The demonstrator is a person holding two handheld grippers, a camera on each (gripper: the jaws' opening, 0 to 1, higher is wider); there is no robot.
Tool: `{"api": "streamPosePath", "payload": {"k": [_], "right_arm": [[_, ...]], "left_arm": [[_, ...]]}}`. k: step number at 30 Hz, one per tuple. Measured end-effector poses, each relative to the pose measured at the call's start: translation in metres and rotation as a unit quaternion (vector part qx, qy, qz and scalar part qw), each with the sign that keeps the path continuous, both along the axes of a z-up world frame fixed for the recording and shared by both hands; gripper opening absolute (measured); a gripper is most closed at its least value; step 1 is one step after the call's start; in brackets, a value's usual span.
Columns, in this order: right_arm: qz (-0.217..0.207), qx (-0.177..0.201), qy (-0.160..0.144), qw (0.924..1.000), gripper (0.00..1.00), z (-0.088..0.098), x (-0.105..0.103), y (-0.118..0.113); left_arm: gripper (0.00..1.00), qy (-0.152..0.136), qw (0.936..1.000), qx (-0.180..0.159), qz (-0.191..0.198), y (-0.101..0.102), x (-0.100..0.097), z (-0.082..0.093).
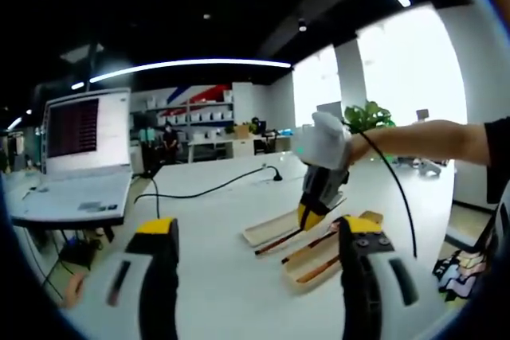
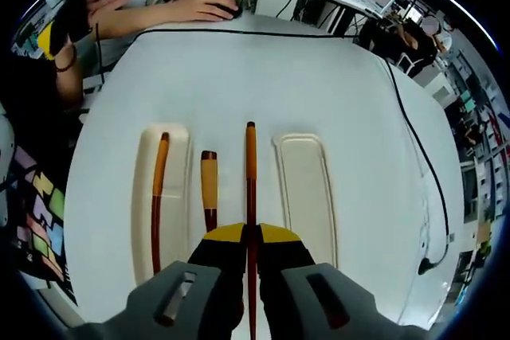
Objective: Arrange the utensils inside the cutlery case until each visible utensil rests in its matching compartment.
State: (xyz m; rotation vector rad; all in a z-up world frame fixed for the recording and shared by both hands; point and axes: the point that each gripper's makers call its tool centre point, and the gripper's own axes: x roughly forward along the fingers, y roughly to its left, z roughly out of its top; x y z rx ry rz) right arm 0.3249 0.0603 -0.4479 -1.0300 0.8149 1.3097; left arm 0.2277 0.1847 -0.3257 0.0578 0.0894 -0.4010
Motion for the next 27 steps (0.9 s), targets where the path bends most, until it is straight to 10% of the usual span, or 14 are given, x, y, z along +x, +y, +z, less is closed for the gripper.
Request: {"api": "streamPosePath", "payload": {"k": [27], "right_arm": [[0.015, 0.049, -0.047, 0.9976, 0.02, 0.028, -0.044, -0.018]], "left_arm": [[0.87, 0.008, 0.9999, 0.008, -0.002, -0.003, -0.001, -0.005]]}}
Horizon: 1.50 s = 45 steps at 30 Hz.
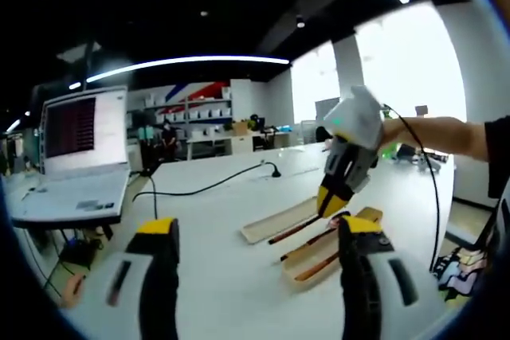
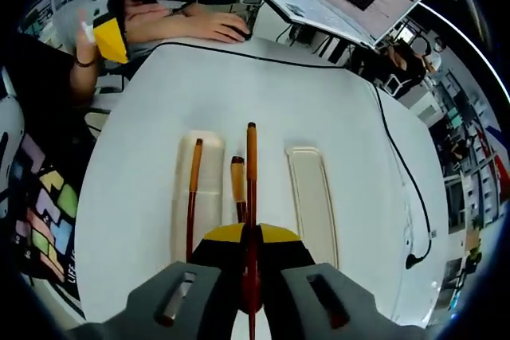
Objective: Arrange the utensils inside the cutlery case until each visible utensil rests in its matching compartment.
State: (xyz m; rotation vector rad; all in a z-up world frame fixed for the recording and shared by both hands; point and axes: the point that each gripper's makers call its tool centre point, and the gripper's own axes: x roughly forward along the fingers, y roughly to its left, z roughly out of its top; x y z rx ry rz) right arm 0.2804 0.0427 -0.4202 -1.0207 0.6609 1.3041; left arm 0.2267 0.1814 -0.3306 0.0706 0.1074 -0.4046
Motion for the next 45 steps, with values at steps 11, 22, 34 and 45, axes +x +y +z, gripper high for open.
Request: {"api": "streamPosePath", "payload": {"k": [11, 22, 34, 45], "right_arm": [[0.009, 0.006, 0.019, 0.9998, 0.03, -0.002, -0.024, -0.002], [0.008, -0.015, 0.03, 0.9994, 0.03, -0.014, -0.034, 0.002], [-0.01, -0.024, 0.035, 0.9991, 0.03, -0.032, -0.03, -0.001], [-0.011, -0.02, 0.038, 0.999, 0.04, -0.033, -0.033, -0.002]], "left_arm": [[0.86, -0.001, 1.0, -0.003, -0.003, -0.003, 0.0, 0.001], [0.86, 0.0, 1.0, -0.001, -0.005, -0.004, -0.002, 0.0], [0.86, 0.006, 1.0, 0.002, -0.001, -0.002, 0.0, -0.004], [0.85, 0.008, 1.0, 0.004, -0.002, -0.004, 0.001, -0.005]]}}
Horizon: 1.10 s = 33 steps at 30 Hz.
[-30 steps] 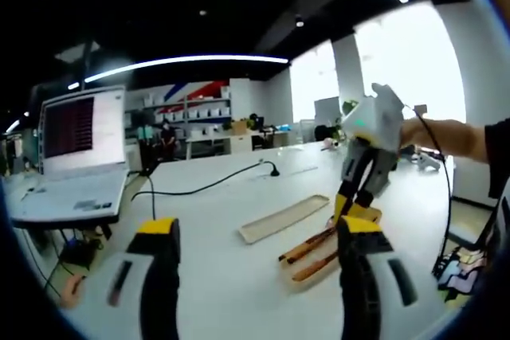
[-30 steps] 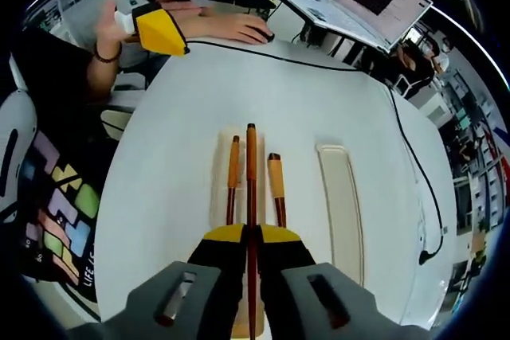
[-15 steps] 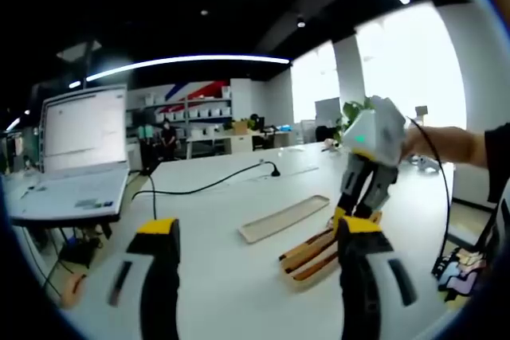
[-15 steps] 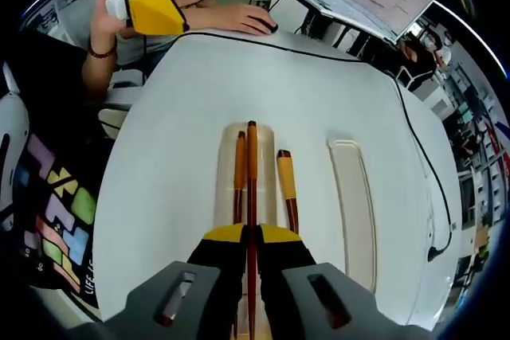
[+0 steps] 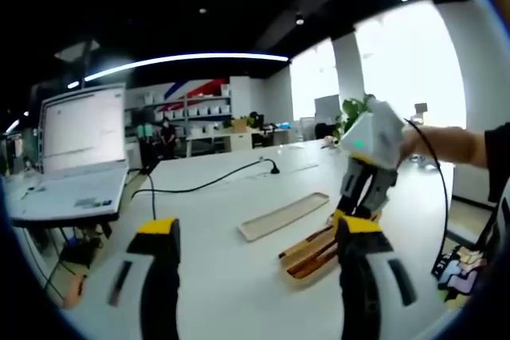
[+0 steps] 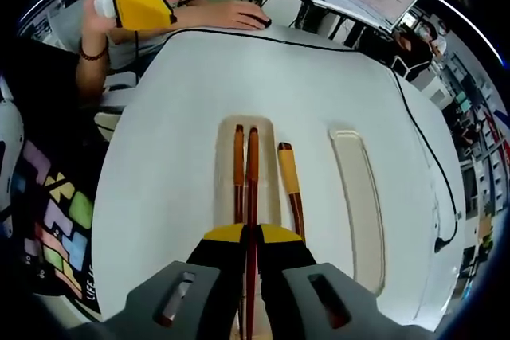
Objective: Arrange the utensils inside the cutlery case until each visible utensil rests in its matching compartment.
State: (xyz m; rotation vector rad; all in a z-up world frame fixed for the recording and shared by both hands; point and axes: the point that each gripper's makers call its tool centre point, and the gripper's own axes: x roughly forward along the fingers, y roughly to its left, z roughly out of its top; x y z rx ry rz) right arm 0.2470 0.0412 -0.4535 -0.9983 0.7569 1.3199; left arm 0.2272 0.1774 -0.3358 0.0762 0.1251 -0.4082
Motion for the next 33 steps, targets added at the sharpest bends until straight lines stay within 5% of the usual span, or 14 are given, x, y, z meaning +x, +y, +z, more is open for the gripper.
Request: {"api": "streamPosePath", "payload": {"k": [25, 27, 29, 31, 33], "right_arm": [[-0.023, 0.037, -0.006, 0.999, 0.06, 0.013, 0.0, 0.005], [-0.032, 0.045, -0.003, 0.9985, 0.06, 0.015, 0.002, 0.003], [-0.04, 0.048, -0.006, 0.998, 0.07, 0.017, 0.006, -0.001], [-0.047, 0.055, -0.012, 0.9973, 0.07, 0.022, 0.009, -0.007], [-0.057, 0.062, -0.015, 0.9963, 0.07, 0.027, 0.014, -0.012]], "left_arm": [[0.81, 0.015, 0.9996, 0.015, -0.018, -0.006, 0.003, -0.01], [0.77, 0.008, 0.9994, -0.034, -0.006, -0.006, 0.006, -0.003], [0.84, 0.006, 0.9966, -0.082, 0.001, -0.005, 0.008, 0.002], [0.88, 0.009, 0.9917, -0.125, -0.028, -0.012, 0.005, 0.008], [0.86, 0.006, 0.9921, -0.124, -0.023, -0.008, 0.006, 0.008]]}}
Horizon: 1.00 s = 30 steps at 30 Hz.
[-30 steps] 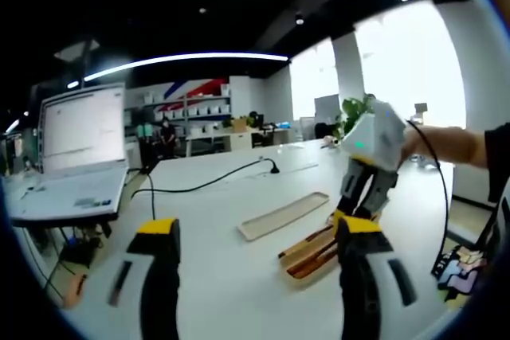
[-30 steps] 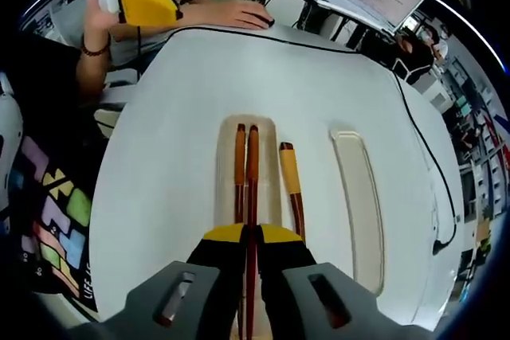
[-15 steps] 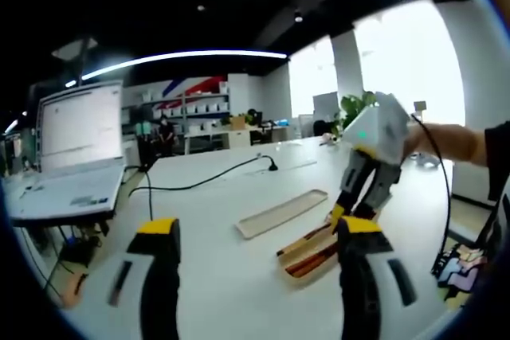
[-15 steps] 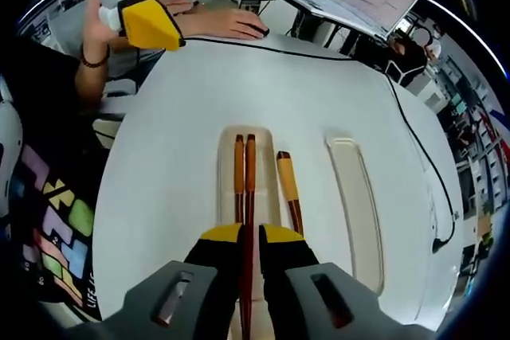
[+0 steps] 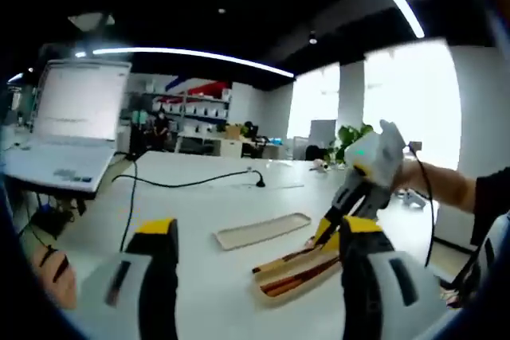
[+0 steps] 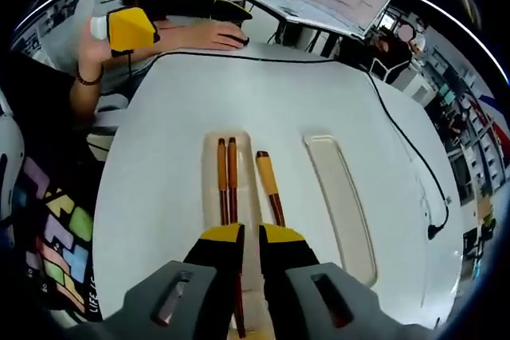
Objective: Arrange the utensils inside the cutlery case until each visible utensil rests in its matching compartment.
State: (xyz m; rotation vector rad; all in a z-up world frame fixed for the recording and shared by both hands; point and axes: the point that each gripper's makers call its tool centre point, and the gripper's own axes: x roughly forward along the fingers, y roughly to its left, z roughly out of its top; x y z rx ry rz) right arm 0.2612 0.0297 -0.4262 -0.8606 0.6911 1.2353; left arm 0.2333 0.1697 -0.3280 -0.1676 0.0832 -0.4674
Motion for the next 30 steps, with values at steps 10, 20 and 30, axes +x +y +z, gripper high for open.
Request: {"api": "streamPosePath", "payload": {"k": [10, 20, 30], "right_arm": [[-0.047, 0.026, -0.021, 0.9983, 0.09, 0.013, 0.02, -0.035], [-0.114, 0.047, 0.0, 0.9924, 0.1, 0.012, 0.037, -0.072], [-0.18, 0.118, 0.075, 0.9736, 0.11, 0.002, 0.045, -0.087]], "left_arm": [[0.71, 0.029, 0.9991, -0.029, -0.008, 0.001, 0.01, -0.011], [0.64, 0.085, 0.9932, -0.004, -0.079, -0.022, 0.03, -0.02], [0.54, 0.242, 0.9548, 0.007, -0.173, -0.046, 0.045, -0.053]]}}
